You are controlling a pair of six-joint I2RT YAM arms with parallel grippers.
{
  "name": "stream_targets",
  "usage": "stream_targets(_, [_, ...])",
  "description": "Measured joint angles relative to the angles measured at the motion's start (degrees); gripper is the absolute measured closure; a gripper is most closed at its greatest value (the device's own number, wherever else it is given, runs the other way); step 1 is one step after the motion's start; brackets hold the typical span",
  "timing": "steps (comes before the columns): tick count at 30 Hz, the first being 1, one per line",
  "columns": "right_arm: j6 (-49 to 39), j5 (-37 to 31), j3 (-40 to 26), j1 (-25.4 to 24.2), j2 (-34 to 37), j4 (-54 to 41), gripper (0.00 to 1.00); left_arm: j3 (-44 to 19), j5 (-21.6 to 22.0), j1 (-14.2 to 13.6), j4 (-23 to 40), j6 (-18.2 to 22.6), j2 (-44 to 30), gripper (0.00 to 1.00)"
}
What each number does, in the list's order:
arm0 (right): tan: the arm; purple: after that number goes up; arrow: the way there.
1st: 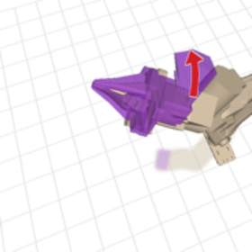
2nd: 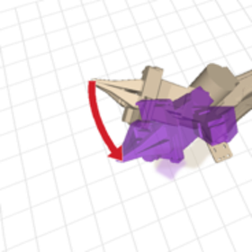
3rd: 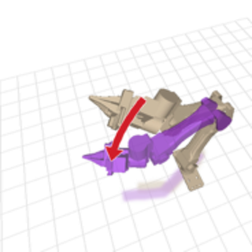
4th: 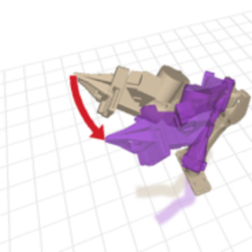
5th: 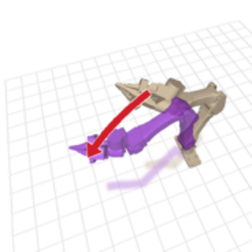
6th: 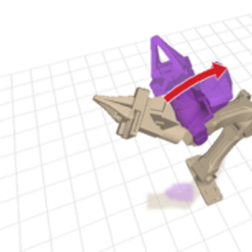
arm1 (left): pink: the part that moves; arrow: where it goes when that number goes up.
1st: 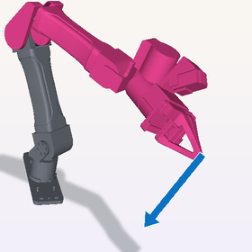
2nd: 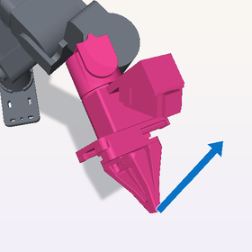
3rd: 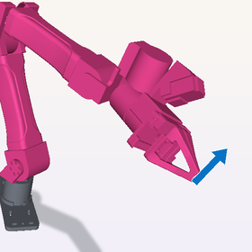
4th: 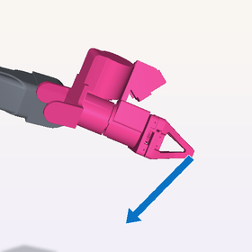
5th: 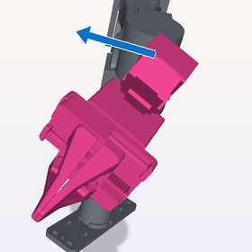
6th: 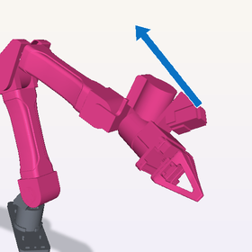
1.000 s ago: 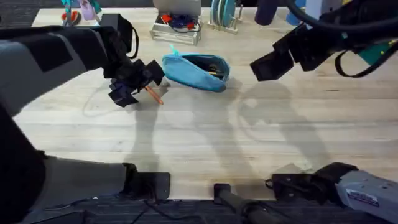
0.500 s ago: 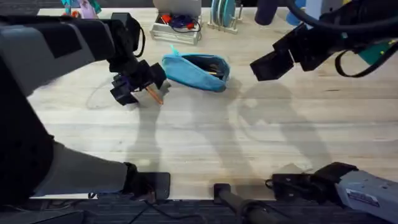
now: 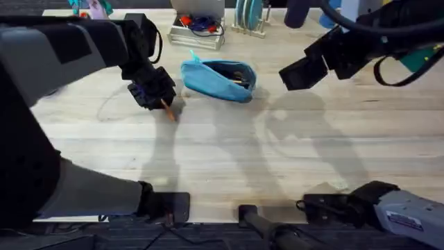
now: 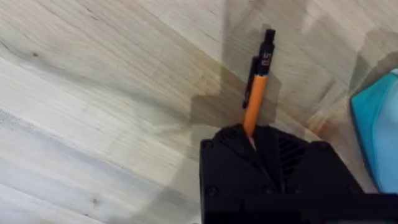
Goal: Unzip the bag, pick up the pens from the table one at a time and place them inside, then zip the bag closed.
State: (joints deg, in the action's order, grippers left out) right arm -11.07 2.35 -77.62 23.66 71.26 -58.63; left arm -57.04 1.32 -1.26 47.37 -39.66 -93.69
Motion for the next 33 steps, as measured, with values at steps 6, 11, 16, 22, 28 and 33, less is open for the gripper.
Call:
stream_targets(6, [0.0, 0.0, 0.0, 0.0, 0.0, 0.0, 0.003, 0.0, 0.0, 0.0, 0.0, 0.0, 0.0, 0.958])
stream_targets(11, [0.0, 0.0, 0.0, 0.0, 0.0, 0.0, 0.003, -0.1, 0.0, 0.0, 0.2, 0.7, 0.0, 0.961])
stream_targets(16, [0.0, 0.0, 0.0, 0.0, 0.0, 0.0, 0.003, -1.7, 0.1, 0.0, 2.3, 2.7, -1.1, 0.960])
stream_targets(22, [0.0, 0.0, 0.0, 0.0, 0.0, 0.0, 0.004, -5.2, 0.5, 0.0, 7.7, 7.2, -2.6, 0.960])
stream_targets(28, [0.0, 0.0, 0.0, 0.0, 0.0, 0.0, 0.004, -11.9, 1.9, 0.0, 13.6, 11.4, -2.7, 0.960])
stream_targets(33, [0.0, 0.0, 0.0, 0.0, 0.0, 0.0, 0.004, -18.0, 2.9, 0.0, 18.5, 14.3, -2.7, 0.960])
